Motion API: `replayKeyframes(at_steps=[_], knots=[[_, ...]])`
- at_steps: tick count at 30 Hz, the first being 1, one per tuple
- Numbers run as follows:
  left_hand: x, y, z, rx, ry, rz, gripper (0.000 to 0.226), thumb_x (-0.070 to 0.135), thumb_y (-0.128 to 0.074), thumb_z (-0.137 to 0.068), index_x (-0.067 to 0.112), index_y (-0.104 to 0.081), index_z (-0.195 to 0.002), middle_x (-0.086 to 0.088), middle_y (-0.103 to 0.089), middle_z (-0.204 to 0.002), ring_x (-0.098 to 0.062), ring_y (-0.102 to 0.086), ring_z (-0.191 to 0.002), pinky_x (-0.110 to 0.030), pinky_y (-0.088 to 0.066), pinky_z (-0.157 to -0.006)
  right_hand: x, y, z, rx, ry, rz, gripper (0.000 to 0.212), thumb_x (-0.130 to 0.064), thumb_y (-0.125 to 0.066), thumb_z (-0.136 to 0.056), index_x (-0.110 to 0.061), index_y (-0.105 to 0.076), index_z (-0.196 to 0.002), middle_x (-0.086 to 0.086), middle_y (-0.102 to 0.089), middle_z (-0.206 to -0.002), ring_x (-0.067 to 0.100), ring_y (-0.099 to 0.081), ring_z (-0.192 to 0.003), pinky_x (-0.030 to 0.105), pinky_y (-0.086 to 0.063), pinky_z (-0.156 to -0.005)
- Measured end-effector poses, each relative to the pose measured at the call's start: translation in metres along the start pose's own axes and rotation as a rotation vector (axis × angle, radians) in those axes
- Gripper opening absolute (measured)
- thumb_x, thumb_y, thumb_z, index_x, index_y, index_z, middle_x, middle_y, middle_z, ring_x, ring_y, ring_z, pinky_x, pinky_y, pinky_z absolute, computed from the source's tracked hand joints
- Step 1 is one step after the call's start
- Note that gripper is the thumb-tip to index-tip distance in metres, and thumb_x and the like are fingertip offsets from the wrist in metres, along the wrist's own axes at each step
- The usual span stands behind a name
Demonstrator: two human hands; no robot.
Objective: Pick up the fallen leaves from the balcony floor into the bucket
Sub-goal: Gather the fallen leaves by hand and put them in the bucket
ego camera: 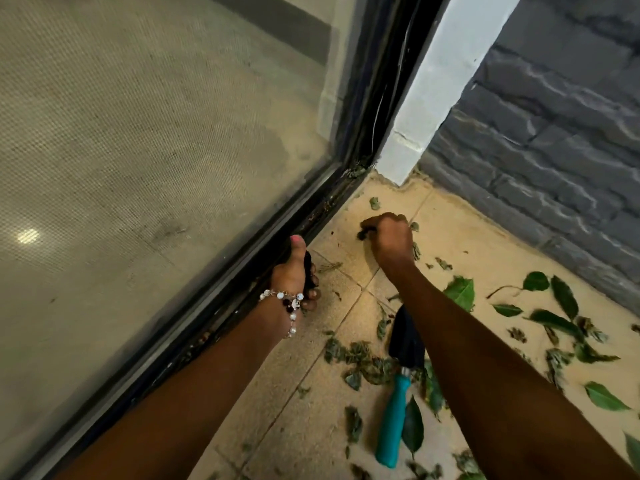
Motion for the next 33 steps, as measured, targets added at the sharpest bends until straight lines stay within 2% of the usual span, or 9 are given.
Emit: replayKeyframes(at_steps=[4,9,12,15,20,23,25,27,33], knots=[[-0.006,-0.001,-0.008,-0.014,0.06,0.016,0.069,0.077,-0.037,-0.085,0.012,-0.052,-0.066,-0.003,-0.049,-0.057,-0.014,-0.035,-0.034,-0.013,-0.023,-0.039,-0.003,0.013,-0.026,0.054,-0.073,-0.167,0.02,-0.005,-0.066,-0.087,-0.009,-0.072,-0.106,0.005,-0.069,-0.105,0.015,-0.06,-0.089,0.025,-0.048,-0.083],[-0.012,0.001,-0.011,-0.034,0.089,-0.001,0.065,0.071,-0.035,-0.09,0.012,-0.053,-0.07,-0.003,-0.049,-0.058,-0.012,-0.035,-0.033,-0.013,-0.022,-0.039,-0.008,0.003,-0.046,-0.018,-0.018,-0.095,0.012,0.001,-0.067,-0.082,-0.003,-0.07,-0.093,0.02,-0.044,-0.137,0.036,-0.048,-0.119,0.04,-0.045,-0.097],[-0.015,0.004,-0.011,-0.027,0.09,0.0,0.064,0.07,-0.036,-0.09,0.012,-0.053,-0.068,-0.002,-0.049,-0.057,-0.011,-0.036,-0.033,-0.013,-0.021,-0.039,-0.009,-0.001,-0.045,-0.075,0.013,-0.016,0.013,-0.001,-0.057,-0.089,-0.004,-0.066,-0.098,0.018,-0.062,-0.114,0.032,-0.059,-0.103,0.033,-0.047,-0.082],[-0.017,0.006,-0.011,-0.029,0.074,0.012,0.062,0.068,-0.036,-0.092,0.013,-0.052,-0.068,-0.001,-0.049,-0.056,-0.011,-0.036,-0.035,-0.013,-0.021,-0.038,-0.013,-0.002,-0.034,-0.064,0.045,-0.023,0.02,0.004,-0.055,-0.087,-0.002,-0.067,-0.102,0.019,-0.064,-0.103,0.031,-0.062,-0.093,0.039,-0.053,-0.081],[-0.019,0.005,-0.008,0.003,0.033,0.033,0.059,0.063,-0.036,-0.095,0.013,-0.052,-0.069,-0.001,-0.048,-0.058,-0.011,-0.036,-0.034,-0.011,-0.023,-0.038,-0.022,0.002,0.004,-0.051,-0.01,-0.402,0.023,0.007,-0.07,-0.078,-0.015,-0.069,-0.086,0.004,-0.07,-0.088,0.021,-0.066,-0.085,0.041,-0.055,-0.083],[-0.022,0.008,-0.003,0.04,0.013,0.025,0.059,0.061,-0.036,-0.096,0.011,-0.053,-0.07,-0.002,-0.048,-0.059,-0.012,-0.036,-0.033,-0.011,-0.024,-0.037,-0.035,0.002,0.033,-0.189,0.042,-0.462,0.039,0.002,-0.075,-0.076,-0.017,-0.067,-0.109,0.002,-0.067,-0.094,0.022,-0.064,-0.092,0.039,-0.053,-0.088],[-0.023,0.01,-0.002,0.063,0.003,0.038,0.058,0.06,-0.036,-0.097,0.011,-0.053,-0.071,-0.002,-0.047,-0.059,-0.011,-0.036,-0.032,-0.01,-0.024,-0.036,-0.043,-0.009,0.049,-0.375,0.088,-0.367,0.06,0.0,-0.071,-0.081,-0.016,-0.053,-0.135,0.007,-0.062,-0.111,0.023,-0.059,-0.101,0.028,-0.047,-0.094],[-0.025,0.012,0.0,0.08,-0.007,0.027,0.058,0.06,-0.036,-0.097,0.01,-0.054,-0.072,-0.003,-0.046,-0.058,-0.011,-0.036,-0.03,-0.011,-0.025,-0.035,-0.048,-0.017,0.06,-0.412,0.178,-0.107,0.06,-0.006,-0.067,-0.087,-0.012,-0.045,-0.142,0.014,-0.057,-0.121,0.025,-0.055,-0.108,0.022,-0.039,-0.091],[-0.027,0.018,0.019,0.101,-0.017,0.014,0.062,0.063,-0.037,-0.094,0.008,-0.057,-0.076,-0.006,-0.051,-0.059,-0.017,-0.044,-0.04,-0.016,-0.032,-0.036,-0.053,-0.016,0.087,-0.225,0.217,0.071,0.024,-0.012,-0.06,-0.092,-0.005,-0.068,-0.114,0.016,-0.058,-0.109,0.031,-0.055,-0.102,0.031,-0.039,-0.079]])
Point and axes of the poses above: each hand's wrist, its own z-axis away from the middle knuckle, its own y-axis out of the back of the hand, x = y × z, the point moved 5 cm from there along -z, towards the middle knuckle
